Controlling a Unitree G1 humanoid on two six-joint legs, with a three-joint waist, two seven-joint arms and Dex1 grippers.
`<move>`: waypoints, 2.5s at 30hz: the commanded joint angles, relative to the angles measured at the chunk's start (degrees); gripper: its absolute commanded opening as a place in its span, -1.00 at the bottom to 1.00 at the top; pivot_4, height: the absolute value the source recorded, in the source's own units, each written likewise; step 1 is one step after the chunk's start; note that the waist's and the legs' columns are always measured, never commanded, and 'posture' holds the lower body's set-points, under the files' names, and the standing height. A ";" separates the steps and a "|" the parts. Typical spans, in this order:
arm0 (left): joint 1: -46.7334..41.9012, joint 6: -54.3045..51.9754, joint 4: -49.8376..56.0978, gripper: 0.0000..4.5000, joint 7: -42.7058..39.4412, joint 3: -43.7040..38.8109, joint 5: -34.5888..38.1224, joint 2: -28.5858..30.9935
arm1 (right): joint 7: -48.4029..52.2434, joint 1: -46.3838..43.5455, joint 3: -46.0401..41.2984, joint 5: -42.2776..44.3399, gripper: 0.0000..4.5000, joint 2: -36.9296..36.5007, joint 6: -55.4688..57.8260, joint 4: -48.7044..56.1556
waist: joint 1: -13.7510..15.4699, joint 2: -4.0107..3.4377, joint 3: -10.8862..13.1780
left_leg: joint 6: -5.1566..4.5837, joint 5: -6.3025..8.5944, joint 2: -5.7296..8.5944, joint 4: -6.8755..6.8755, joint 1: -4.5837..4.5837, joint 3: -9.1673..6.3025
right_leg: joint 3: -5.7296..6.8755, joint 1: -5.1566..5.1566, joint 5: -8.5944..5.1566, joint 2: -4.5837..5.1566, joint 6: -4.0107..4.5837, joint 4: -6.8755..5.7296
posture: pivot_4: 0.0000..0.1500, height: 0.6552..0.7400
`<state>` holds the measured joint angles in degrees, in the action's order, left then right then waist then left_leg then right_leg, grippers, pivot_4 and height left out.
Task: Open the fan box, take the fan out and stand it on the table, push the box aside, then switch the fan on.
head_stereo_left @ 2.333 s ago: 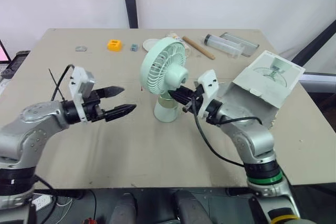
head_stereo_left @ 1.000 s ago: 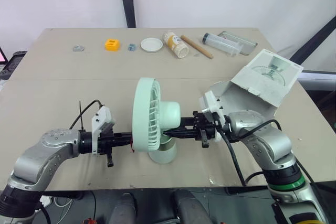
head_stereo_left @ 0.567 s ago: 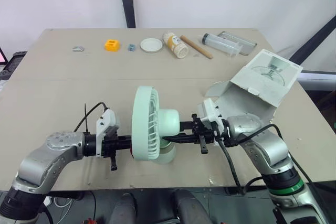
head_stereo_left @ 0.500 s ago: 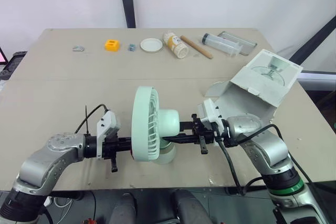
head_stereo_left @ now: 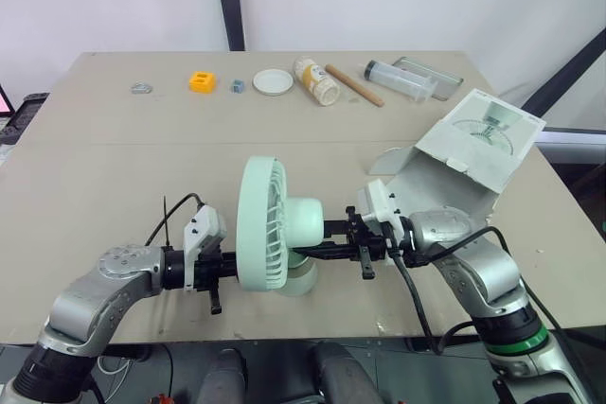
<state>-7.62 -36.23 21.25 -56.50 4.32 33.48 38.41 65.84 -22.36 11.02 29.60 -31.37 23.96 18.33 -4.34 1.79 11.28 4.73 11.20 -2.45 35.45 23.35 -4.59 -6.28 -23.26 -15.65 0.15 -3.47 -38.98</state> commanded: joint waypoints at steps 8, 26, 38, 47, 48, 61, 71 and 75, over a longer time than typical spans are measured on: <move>-0.96 2.30 -0.53 -0.97 -0.15 1.19 -1.81 -2.40 | 0.07 0.54 0.50 0.05 -0.83 -0.64 0.01 1.97 | 0.04 0.00 0.00 | 0.00 0.00 0.00 0.02 0.00 0.00 | 0.00 0.01 0.01 0.00 0.00 0.00 | 1.00 1.00; -0.44 1.80 0.57 -0.97 -0.28 1.49 -1.20 -3.03 | -0.40 1.14 0.87 -0.18 -0.83 -0.33 -0.35 2.11 | 0.06 0.01 -0.01 | 0.00 0.00 0.00 0.03 -0.01 0.00 | 0.00 0.03 0.01 0.00 0.00 0.00 | 1.00 1.00; 0.09 2.16 1.17 -0.97 0.21 1.81 -1.51 -3.56 | -0.53 1.55 1.13 -0.33 -0.83 -0.51 -0.54 2.02 | 0.06 0.02 -0.03 | 0.00 0.00 0.01 0.04 -0.03 0.00 | 0.01 0.06 0.02 0.01 -0.01 0.00 | 1.00 1.00; -0.05 13.18 -1.82 -0.97 0.80 -1.60 -6.67 -3.49 | -0.27 1.38 0.64 -0.46 -0.83 -0.98 -0.90 1.27 | 0.10 0.02 -0.04 | 0.00 0.00 0.00 0.05 -0.06 0.00 | 0.01 0.08 0.03 0.00 -0.01 0.00 | 1.00 1.00; 0.07 14.52 -2.48 -0.97 0.48 -1.78 -7.28 -3.10 | -0.25 1.35 0.57 -0.47 -0.83 -1.04 -0.96 1.15 | 0.11 0.02 -0.04 | 0.00 0.00 0.00 0.05 -0.06 0.00 | 0.01 0.08 0.03 0.00 0.00 0.00 | 1.00 1.00; 2.80 14.77 -1.18 -0.97 -0.59 -3.28 -5.11 -0.61 | -0.52 1.48 -0.21 0.28 -0.83 -1.37 -0.75 0.46 | 0.03 0.02 -0.04 | 0.00 0.00 -0.02 0.04 -0.07 0.00 | 0.00 0.08 0.04 -0.02 0.00 -0.01 | 1.00 1.00; 4.20 15.97 -0.88 -0.97 -0.15 -5.81 -4.14 -0.80 | -0.69 -0.04 -1.06 1.45 -0.83 -0.62 -0.49 -0.64 | 0.04 0.02 -0.03 | 0.00 0.00 -0.03 0.05 -0.07 0.00 | 0.00 0.07 0.04 -0.02 0.01 -0.01 | 1.00 1.00; 3.81 18.60 -1.59 -0.97 1.20 -7.82 -4.28 -2.50 | -2.30 -2.25 -3.34 4.93 -0.83 0.96 1.83 -0.70 | 0.02 0.01 -0.03 | 0.00 0.00 -0.03 0.05 -0.07 0.01 | 0.00 0.07 0.05 -0.02 0.01 -0.01 | 1.00 1.00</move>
<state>-3.34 -19.99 18.72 -56.21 -1.18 28.54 36.66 64.73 -22.47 10.61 31.29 -31.38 24.57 17.04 -4.32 1.80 11.25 4.73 11.20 -2.48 35.50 23.28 -4.58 -6.28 -23.20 -15.60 0.13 -3.45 -38.99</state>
